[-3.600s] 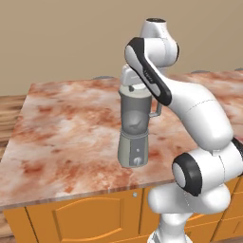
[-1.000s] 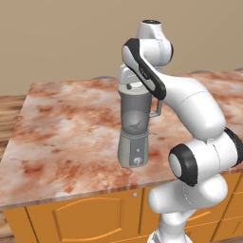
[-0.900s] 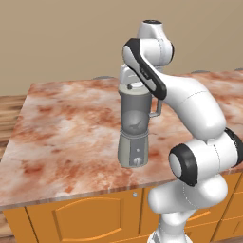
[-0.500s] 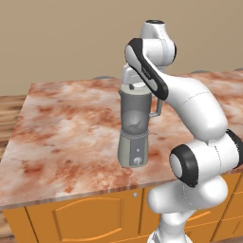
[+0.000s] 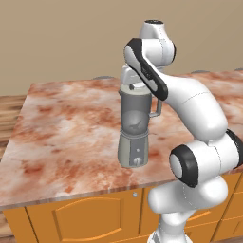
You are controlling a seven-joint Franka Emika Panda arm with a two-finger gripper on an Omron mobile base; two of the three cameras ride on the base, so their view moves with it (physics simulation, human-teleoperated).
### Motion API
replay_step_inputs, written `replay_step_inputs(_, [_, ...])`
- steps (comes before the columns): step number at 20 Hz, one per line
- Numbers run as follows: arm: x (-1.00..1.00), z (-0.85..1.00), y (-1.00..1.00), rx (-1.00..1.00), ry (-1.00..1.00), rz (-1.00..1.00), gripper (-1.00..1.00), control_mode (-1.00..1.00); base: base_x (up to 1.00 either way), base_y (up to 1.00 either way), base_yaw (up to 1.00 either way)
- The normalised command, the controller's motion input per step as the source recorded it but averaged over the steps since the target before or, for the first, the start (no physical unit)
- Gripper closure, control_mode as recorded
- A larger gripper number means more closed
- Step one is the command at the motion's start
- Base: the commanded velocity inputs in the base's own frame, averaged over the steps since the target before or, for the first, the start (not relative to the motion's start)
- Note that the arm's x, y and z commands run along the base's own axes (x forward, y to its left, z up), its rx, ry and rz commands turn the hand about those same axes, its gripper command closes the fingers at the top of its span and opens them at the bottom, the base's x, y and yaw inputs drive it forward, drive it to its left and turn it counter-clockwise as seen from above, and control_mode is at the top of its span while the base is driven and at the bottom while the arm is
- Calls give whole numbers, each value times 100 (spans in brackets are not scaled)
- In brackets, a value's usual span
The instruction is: Close the lid blender by securely placing the lid on top.
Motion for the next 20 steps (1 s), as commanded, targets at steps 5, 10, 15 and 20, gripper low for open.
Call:
replay_step_inputs(5, [-4, 12, 0, 0, -6, 0, -100, -100, 0, 0, 0])
replay_step_inputs(10, [-12, 27, 0, 0, -13, 0, -100, -100, 0, 0, 0])
replay_step_inputs(15, [-37, 32, -6, 0, -17, 0, -100, -100, 0, 0, 0])
replay_step_inputs(20, [-89, 18, -15, 4, -18, 0, -100, -100, 0, 0, 0])
